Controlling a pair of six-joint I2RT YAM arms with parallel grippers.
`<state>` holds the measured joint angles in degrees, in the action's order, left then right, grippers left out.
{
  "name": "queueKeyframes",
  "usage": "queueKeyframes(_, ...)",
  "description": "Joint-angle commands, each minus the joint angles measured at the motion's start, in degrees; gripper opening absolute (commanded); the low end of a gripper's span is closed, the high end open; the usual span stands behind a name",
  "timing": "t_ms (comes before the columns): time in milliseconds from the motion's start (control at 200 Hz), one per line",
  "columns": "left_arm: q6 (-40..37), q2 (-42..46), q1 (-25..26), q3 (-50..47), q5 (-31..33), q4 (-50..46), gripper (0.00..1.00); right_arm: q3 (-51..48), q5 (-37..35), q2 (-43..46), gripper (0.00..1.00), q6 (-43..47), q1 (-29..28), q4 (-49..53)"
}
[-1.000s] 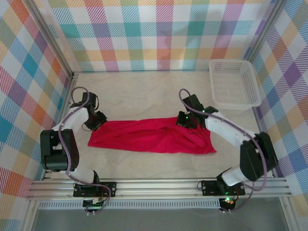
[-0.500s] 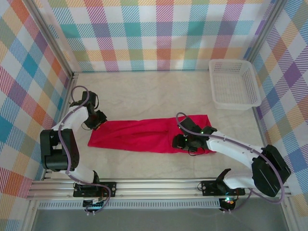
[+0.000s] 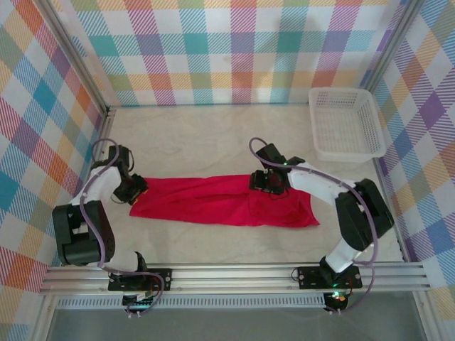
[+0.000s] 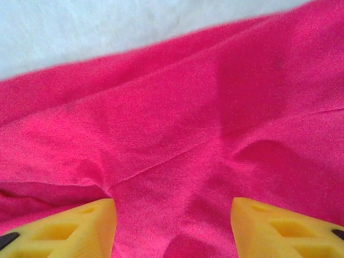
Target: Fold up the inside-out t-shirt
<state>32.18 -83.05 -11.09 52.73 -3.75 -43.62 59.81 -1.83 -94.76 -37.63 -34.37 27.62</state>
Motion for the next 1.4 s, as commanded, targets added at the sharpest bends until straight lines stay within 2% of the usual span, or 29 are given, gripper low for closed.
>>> queueKeyframes(0,1.8,4.0,-4.4,-4.1,-4.9,0.1,0.40,-3.0,6.3,0.3,0.59,-0.8,-2.3,-4.0)
queueKeyframes(135,3.0,5.8,-8.0,-7.0,-8.9,2.1,0.42,-6.7,5.0,0.0,0.60,-2.9,-3.2,-5.4)
queueKeyframes(280,4.8,5.4,-8.2,-7.6,-11.2,3.8,0.42,-6.5,4.1,2.3,0.61,-1.9,-3.2,-5.1)
queueKeyframes(425,6.0,4.9,-8.2,-7.9,-11.0,4.6,0.42,-5.3,4.0,3.8,0.61,-1.3,-3.2,-4.2)
queueKeyframes(755,8.7,0.4,-8.1,-8.7,-13.5,8.0,0.39,-5.2,4.0,3.9,0.63,-1.8,-3.2,-3.9)
queueKeyframes(835,8.8,0.5,-8.1,-9.2,-13.9,8.7,0.31,-5.1,3.8,3.6,0.63,-2.0,-3.2,-3.9)
queueKeyframes(945,8.8,0.8,-8.1,-9.1,-13.9,8.8,0.03,-4.4,3.8,3.0,0.63,-2.1,-3.1,-3.7)
queueKeyframes(985,8.8,1.1,-8.1,-8.8,-13.9,8.6,0.00,-4.1,3.6,2.8,0.63,-2.1,-3.1,-3.4)
queueKeyframes(1125,8.6,2.6,-7.7,-3.4,-11.7,6.2,0.00,-4.7,1.6,2.5,0.63,-3.1,-3.1,-2.7)
queueKeyframes(1265,7.4,-0.4,-5.9,7.8,-8.4,1.9,0.00,-6.0,-0.5,1.7,0.63,-4.4,-3.0,-1.8)
queueKeyframes(1395,6.8,-5.7,-0.3,18.5,-5.2,-0.7,0.00,-6.6,-0.1,0.6,0.63,-5.3,-3.0,-1.9)
